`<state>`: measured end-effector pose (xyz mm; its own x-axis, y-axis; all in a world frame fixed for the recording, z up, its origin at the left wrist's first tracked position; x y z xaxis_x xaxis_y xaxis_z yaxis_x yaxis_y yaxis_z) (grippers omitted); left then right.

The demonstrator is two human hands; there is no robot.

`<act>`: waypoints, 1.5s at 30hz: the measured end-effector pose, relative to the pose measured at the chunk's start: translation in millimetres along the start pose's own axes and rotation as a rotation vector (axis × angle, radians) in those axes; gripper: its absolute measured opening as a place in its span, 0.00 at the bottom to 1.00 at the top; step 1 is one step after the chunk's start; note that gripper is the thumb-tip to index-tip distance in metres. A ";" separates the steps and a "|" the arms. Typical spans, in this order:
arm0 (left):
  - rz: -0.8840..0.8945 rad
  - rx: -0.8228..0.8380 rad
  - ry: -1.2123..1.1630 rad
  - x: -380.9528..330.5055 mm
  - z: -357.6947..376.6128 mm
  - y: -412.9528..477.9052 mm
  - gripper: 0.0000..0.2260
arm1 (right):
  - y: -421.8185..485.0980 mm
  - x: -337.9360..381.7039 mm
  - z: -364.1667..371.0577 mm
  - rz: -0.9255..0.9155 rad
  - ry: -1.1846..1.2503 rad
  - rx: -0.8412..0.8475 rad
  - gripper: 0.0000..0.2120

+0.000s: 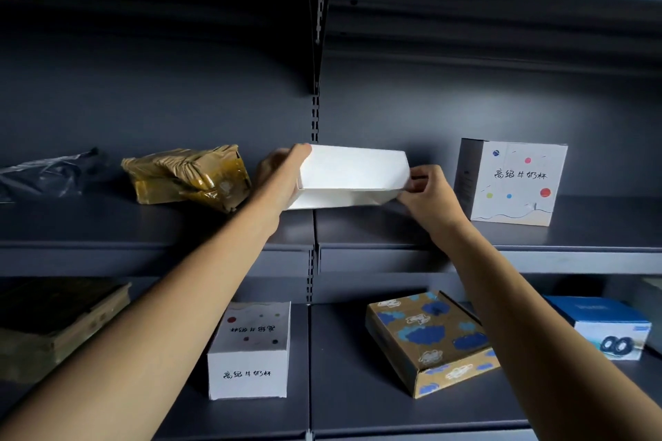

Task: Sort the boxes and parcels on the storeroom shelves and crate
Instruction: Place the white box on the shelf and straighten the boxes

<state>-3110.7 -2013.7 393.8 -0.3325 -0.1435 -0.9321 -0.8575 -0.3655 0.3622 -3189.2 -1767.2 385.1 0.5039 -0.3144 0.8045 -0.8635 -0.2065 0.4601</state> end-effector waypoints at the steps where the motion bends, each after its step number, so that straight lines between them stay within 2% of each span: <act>1: -0.028 0.006 -0.034 3.5 -0.5 2.4 0.15 | 0.1 0.7 0.9 0.003 -0.022 0.012 0.17; 3: -0.060 0.011 -0.094 10.7 -2.9 7.0 0.26 | 1.1 2.2 3.6 -0.008 -0.055 0.043 0.16; 5: -0.081 0.014 -0.174 17.0 -3.5 10.7 0.35 | 2.0 1.7 4.9 -0.021 -0.030 0.059 0.11; 8: -0.079 0.057 -0.224 15.3 1.7 10.5 0.38 | 2.6 -0.4 1.2 -0.011 0.034 0.014 0.06; 10: -0.055 0.015 -0.223 14.3 0.0 11.4 0.41 | 1.2 1.4 -2.8 -0.017 0.035 -0.023 0.11; 12: -0.005 -0.005 -0.194 1.7 0.3 1.8 0.35 | -0.4 3.1 -4.1 -0.027 0.041 -0.026 0.17; 15: 0.068 -0.005 -0.084 -12.7 3.3 -11.5 0.14 | -3.7 3.4 -6.3 -0.001 0.026 -0.038 0.26; 16: 0.068 -0.006 -0.065 -9.9 1.6 -10.7 0.11 | -4.9 3.9 -6.6 0.010 0.039 -0.037 0.27; 24: 0.023 -0.125 -0.014 -5.5 -11.0 -9.1 0.13 | -4.3 3.1 -4.7 0.083 0.147 -0.042 0.29; 26: 0.000 -0.115 -0.020 -5.2 -11.3 -7.5 0.20 | -3.8 2.1 -3.0 0.087 0.204 -0.027 0.28; 27: -0.013 -0.101 -0.004 -3.5 -11.5 -6.5 0.20 | -3.1 1.9 -1.7 0.079 0.229 -0.016 0.25; 29: 0.042 -0.069 0.028 -3.9 -10.6 -3.5 0.07 | 0.1 0.7 1.3 0.045 0.231 0.002 0.16; 30: 0.083 -0.043 0.056 -5.3 -8.7 -3.1 0.07 | 1.6 -0.8 1.9 0.033 0.203 -0.001 0.12; 31: 0.121 -0.018 0.094 -7.4 -5.8 -3.7 0.12 | 2.5 -2.1 1.7 0.024 0.170 -0.009 0.12; 34: 0.150 0.032 0.211 -8.9 4.3 -6.8 0.21 | 1.8 -0.3 -0.1 -0.023 0.094 -0.025 0.20; 40: 0.057 0.130 0.391 2.2 18.8 -2.9 0.21 | 2.1 5.6 -2.2 -0.037 -0.124 -0.052 0.22; 45: 0.060 0.145 0.410 -12.0 22.9 -17.0 0.21 | -19.0 44.6 6.9 -0.310 -0.309 -0.073 0.20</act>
<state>-3101.1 -1984.8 398.8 -0.2249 -0.5243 -0.8213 -0.8973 -0.2172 0.3843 -3150.1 -1783.6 409.6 0.7125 -0.5123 0.4794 -0.6641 -0.2720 0.6964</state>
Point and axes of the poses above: each hand's wrist, its own y-axis towards the middle knuckle, its own z-axis out of the palm, x = y × z, the point moved 8 cm from there along y, towards the middle knuckle, and after that the axes turned 10 degrees about x, right-handed, at the moved point
